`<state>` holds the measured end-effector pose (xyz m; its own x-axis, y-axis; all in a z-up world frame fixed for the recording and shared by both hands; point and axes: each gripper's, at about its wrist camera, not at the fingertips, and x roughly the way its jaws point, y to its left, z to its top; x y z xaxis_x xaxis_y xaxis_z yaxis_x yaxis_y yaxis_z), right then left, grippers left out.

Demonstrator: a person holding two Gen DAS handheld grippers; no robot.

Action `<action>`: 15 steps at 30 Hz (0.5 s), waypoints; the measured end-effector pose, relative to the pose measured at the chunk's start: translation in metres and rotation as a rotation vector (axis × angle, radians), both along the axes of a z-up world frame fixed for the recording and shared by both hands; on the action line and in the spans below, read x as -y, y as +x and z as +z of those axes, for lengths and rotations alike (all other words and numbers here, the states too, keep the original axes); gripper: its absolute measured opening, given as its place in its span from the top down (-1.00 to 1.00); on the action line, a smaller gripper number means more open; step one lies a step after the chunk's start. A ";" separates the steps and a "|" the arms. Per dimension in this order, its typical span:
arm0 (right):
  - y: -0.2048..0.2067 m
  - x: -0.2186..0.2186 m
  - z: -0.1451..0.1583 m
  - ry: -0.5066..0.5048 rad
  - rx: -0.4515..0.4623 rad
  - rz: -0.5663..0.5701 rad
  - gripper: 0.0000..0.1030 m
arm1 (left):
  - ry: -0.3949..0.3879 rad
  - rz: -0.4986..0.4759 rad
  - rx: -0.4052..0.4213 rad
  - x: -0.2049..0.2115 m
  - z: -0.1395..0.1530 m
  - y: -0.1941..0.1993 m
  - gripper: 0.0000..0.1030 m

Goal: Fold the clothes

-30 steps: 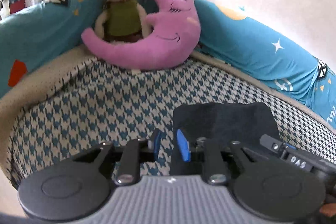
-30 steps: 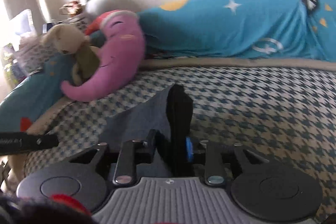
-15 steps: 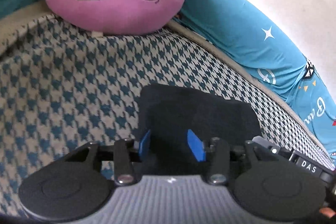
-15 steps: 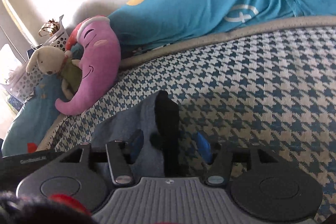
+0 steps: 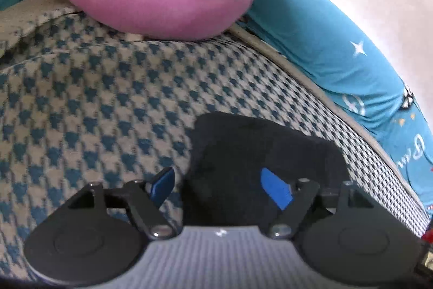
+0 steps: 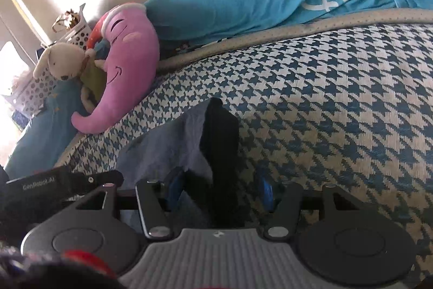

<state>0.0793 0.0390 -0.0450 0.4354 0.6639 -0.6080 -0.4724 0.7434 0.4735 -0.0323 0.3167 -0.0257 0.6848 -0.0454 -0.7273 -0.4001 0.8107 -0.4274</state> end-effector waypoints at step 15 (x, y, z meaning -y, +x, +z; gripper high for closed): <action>0.001 -0.003 -0.003 0.010 -0.005 0.002 -0.10 | -0.041 -0.080 0.021 -0.004 -0.010 0.015 -0.60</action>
